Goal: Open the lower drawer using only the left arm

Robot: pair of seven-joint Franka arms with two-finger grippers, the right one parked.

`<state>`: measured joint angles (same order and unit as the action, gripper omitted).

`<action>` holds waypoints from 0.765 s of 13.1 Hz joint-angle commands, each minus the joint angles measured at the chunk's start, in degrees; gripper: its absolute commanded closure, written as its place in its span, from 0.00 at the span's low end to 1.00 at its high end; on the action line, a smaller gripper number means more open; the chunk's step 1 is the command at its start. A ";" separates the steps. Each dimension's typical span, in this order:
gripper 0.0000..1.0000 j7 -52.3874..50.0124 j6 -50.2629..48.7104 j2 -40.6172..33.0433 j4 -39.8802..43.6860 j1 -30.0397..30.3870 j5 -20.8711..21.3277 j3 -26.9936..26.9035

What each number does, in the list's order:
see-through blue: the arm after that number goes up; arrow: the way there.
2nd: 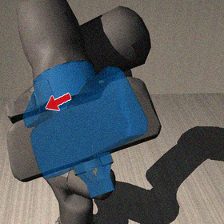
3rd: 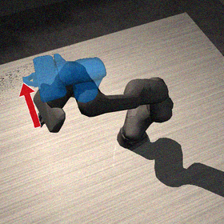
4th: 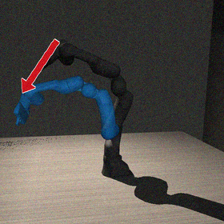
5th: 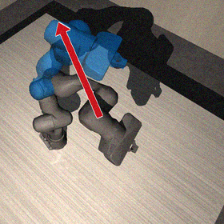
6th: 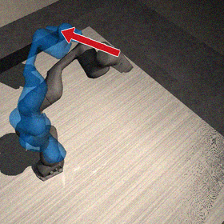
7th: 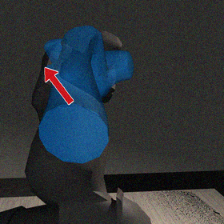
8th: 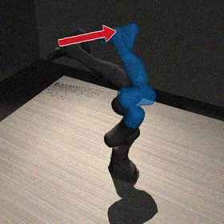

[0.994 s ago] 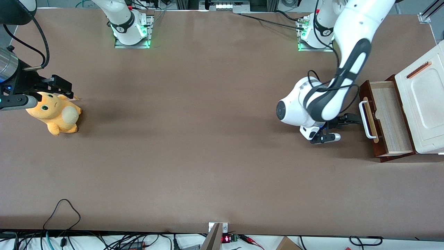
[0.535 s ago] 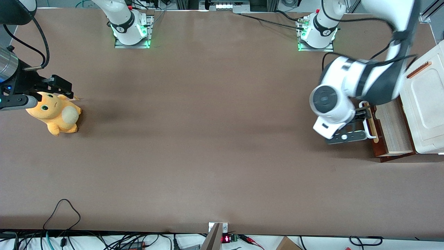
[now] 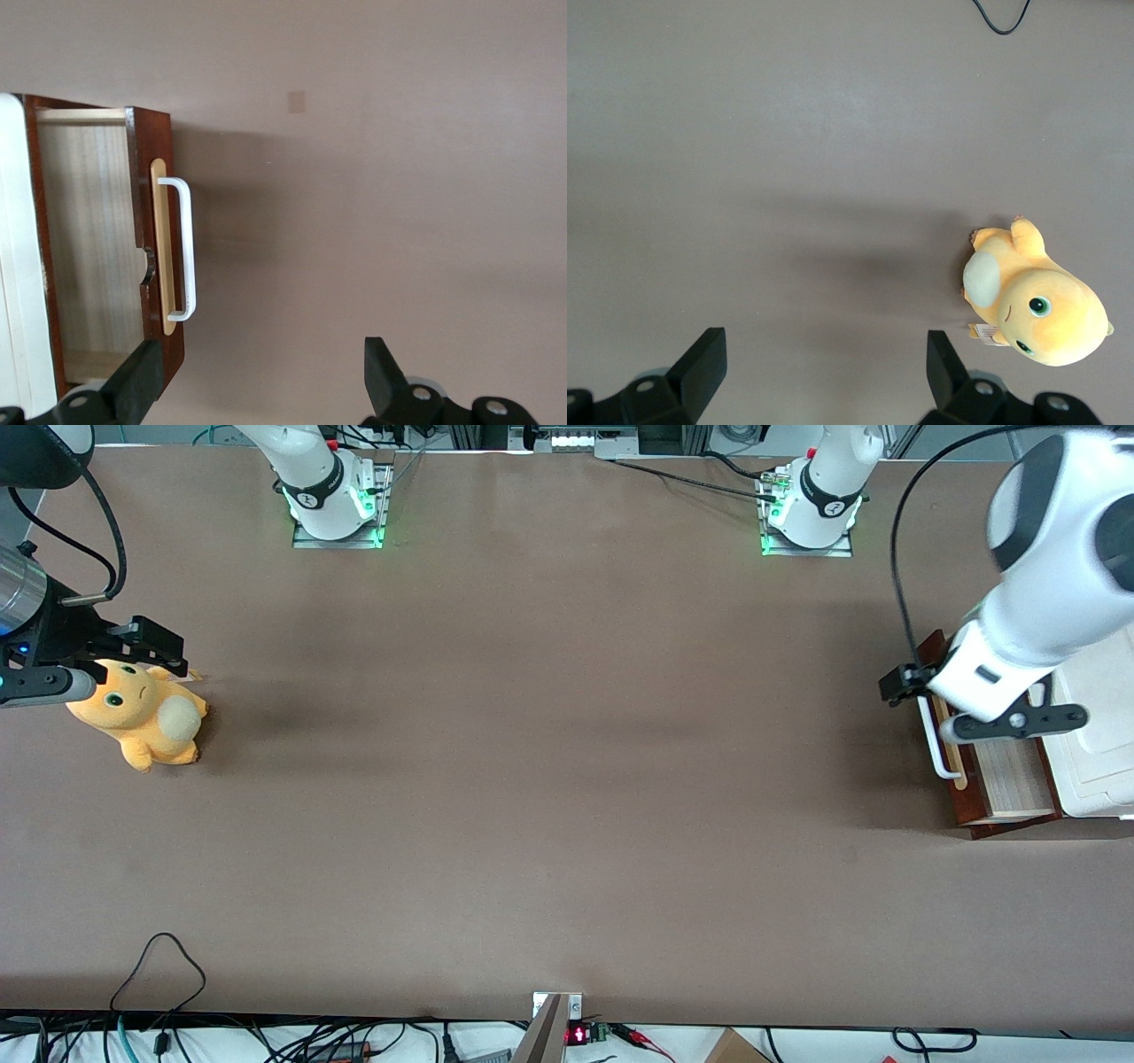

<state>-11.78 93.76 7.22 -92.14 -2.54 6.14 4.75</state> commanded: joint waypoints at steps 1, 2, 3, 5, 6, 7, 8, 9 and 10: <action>0.00 6.67 0.37 -2.12 -0.85 -0.19 -2.80 -2.81; 0.00 7.03 0.37 -2.30 -0.85 -0.10 -2.80 -2.90; 0.00 7.38 0.37 -2.56 -1.02 -0.10 -2.80 -2.90; 0.00 7.39 0.37 -2.91 -1.02 -0.10 -2.89 -2.90; 0.00 7.39 0.28 -3.00 -1.02 -0.10 -2.89 -2.90; 0.00 7.47 0.28 -3.26 -1.02 -0.10 -2.98 -2.90; 0.00 8.26 0.28 -3.35 -1.11 -0.01 -2.98 -2.99; 0.00 9.22 0.37 -3.44 -1.11 -0.01 -3.15 -3.08; 0.00 9.84 0.37 -3.53 -1.20 0.08 -3.42 -3.69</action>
<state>-4.84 93.76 5.38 -92.16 -2.54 4.45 2.11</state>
